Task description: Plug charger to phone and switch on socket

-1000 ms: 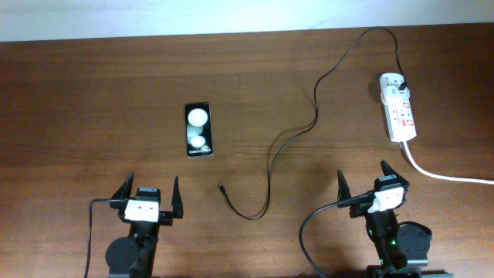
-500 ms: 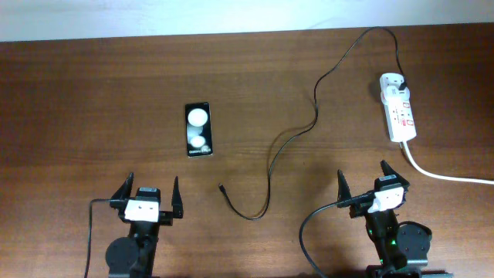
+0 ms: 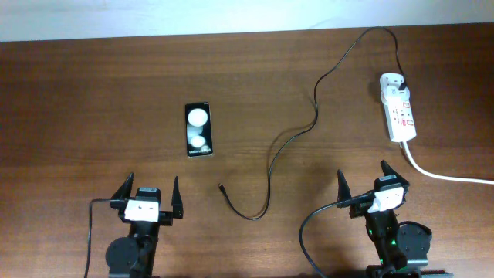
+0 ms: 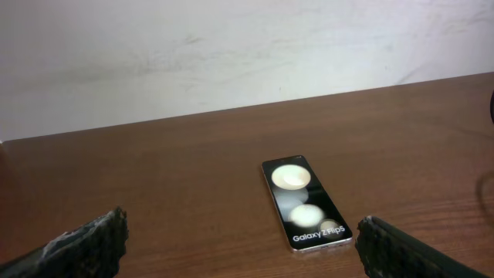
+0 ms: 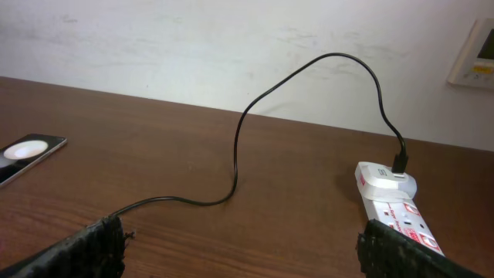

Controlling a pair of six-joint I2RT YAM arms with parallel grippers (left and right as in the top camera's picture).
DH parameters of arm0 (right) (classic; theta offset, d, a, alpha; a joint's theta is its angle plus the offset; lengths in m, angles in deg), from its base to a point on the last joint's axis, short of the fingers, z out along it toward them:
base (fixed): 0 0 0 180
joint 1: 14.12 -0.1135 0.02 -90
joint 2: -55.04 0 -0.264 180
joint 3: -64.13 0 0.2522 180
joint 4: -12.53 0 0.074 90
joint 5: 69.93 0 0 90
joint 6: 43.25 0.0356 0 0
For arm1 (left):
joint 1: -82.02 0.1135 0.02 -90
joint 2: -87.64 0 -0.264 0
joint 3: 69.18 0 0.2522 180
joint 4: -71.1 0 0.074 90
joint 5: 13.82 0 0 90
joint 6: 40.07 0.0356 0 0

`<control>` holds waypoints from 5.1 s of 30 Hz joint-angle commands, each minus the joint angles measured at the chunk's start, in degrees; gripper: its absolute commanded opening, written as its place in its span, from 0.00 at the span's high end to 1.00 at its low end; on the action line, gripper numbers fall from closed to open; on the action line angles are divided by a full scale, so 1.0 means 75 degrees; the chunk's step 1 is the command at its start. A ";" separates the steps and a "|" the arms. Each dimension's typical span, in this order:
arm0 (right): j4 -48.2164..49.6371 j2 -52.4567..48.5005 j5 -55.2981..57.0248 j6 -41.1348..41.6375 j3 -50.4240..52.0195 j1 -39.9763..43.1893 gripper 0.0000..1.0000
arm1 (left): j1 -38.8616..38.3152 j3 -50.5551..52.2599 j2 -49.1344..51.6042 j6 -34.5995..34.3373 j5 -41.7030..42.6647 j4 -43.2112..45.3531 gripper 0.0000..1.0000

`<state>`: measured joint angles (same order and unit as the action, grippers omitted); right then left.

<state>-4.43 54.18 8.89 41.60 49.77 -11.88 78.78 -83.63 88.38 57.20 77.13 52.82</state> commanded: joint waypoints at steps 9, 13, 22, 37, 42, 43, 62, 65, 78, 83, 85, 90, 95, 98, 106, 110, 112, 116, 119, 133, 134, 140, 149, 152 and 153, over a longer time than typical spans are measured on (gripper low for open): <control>-0.0061 0.0017 0.0096 -0.0055 0.0038 -0.0047 0.01 | 0.0041 0.0023 -0.0052 -0.0012 -0.0105 -0.0041 0.01; -0.0061 0.0017 0.0096 -0.0055 0.0038 -0.0047 0.01 | 0.0041 0.0023 -0.0052 -0.0012 -0.0105 -0.0041 0.01; -0.0061 0.0017 0.0096 -0.0055 0.0038 -0.0047 0.01 | 0.0041 0.0023 -0.0052 -0.0012 -0.0105 -0.0044 0.01; -0.0061 0.0017 0.0096 -0.0055 0.0038 -0.0047 0.01 | 0.0041 0.0023 -0.0052 -0.0012 -0.0105 -0.0041 0.01; -0.0061 0.0017 0.0096 -0.0055 0.0038 -0.0047 0.01 | 0.0041 0.0023 -0.0052 -0.0012 -0.0105 -0.0044 0.01; -0.0061 0.0017 0.0093 -0.0055 0.0038 -0.0047 0.01 | 0.0041 0.0023 -0.0052 -0.0012 -0.0105 -0.0041 0.01; -0.0061 0.0017 0.0093 -0.0055 0.0038 -0.0047 0.01 | 0.0041 0.0023 -0.0052 -0.0012 -0.0102 -0.0041 0.01; -0.0061 0.0017 0.0093 -0.0055 0.0038 -0.0047 0.01 | 0.0041 0.0023 -0.0052 -0.0015 -0.0099 -0.0041 0.01; -0.0061 0.0017 0.0093 -0.0055 0.0038 -0.0047 0.01 | 0.0041 0.0023 -0.0052 -0.0012 -0.0102 -0.0041 0.01; -0.0061 0.0017 0.0096 -0.0055 0.0038 -0.0047 0.01 | 0.0041 0.0020 -0.0052 -0.0251 -0.0067 0.0423 0.01; -0.0061 0.0017 0.0096 -0.0055 0.0038 -0.0047 0.01 | 0.0041 -0.0265 -0.0050 -0.0254 -0.0035 0.0449 0.01; -0.0061 0.0017 0.0093 -0.0055 0.0038 -0.0047 0.01 | 0.0041 -0.2731 0.1023 -0.0271 0.0187 -0.1775 0.01; -0.0061 0.0017 0.0096 -0.0055 0.0038 -0.0047 0.01 | 0.0041 -0.7012 0.4989 -0.0268 0.1145 -0.3657 0.01; -0.0061 0.0017 0.0096 -0.0055 0.0038 -0.0047 0.01 | 0.0041 -0.9841 0.7259 -0.0271 0.1376 -0.5627 0.01; -0.0061 0.0017 0.0096 -0.0055 0.0038 -0.0047 0.01 | 0.0041 -1.2549 1.0573 -0.0271 0.3418 -0.8620 0.01; -0.0061 0.0017 0.0096 -0.0055 0.0038 -0.0047 0.01 | 0.0038 -1.2549 1.1348 -0.0274 0.3421 -0.8851 0.21; -0.0061 0.0017 0.0096 -0.0055 0.0038 -0.0047 0.01 | 0.0032 -1.2543 1.1698 -0.0274 0.3509 -0.8964 0.82; -0.0061 0.0017 0.0096 -0.0055 0.0038 -0.0047 0.01 | 0.0035 -1.2537 1.2170 -0.0274 0.3506 -0.9136 1.00; -0.0061 0.0017 0.0093 -0.0055 0.0038 -0.0047 0.01 | 0.0035 -1.2514 1.2295 -0.0277 0.3503 -0.9171 1.00; -0.0061 0.0017 0.0096 -0.0055 0.0038 -0.0047 0.01 | 0.0032 -1.1208 1.2304 -0.1434 0.2378 -0.7446 0.80; -0.0061 0.0017 0.0093 -0.0055 0.0038 -0.0047 0.01 | 0.0032 -1.1004 1.2304 -0.1434 0.2378 -0.7224 0.53; -0.0061 0.0017 0.0096 -0.0055 0.0038 -0.0047 0.01 | -0.0466 -0.9588 1.2377 -0.2707 0.1122 -0.5767 0.01; -0.0061 0.0017 0.0096 -0.0055 0.0038 -0.0047 0.01 | -0.1454 -1.0401 1.3394 -0.3485 -0.0504 -0.5555 0.01; -0.0061 0.0017 0.0096 -0.0055 0.0038 -0.0047 0.01 | -0.1457 -1.0573 1.3656 -0.3485 -0.0504 -0.5243 0.01; -0.0061 0.0017 0.0096 -0.0055 0.0038 -0.0047 0.01 | -0.1466 -1.0573 1.3811 -0.3485 -0.0507 -0.5097 0.01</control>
<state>-4.49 54.03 9.33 41.56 49.77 -11.88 67.93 -161.50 189.18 31.89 74.70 12.93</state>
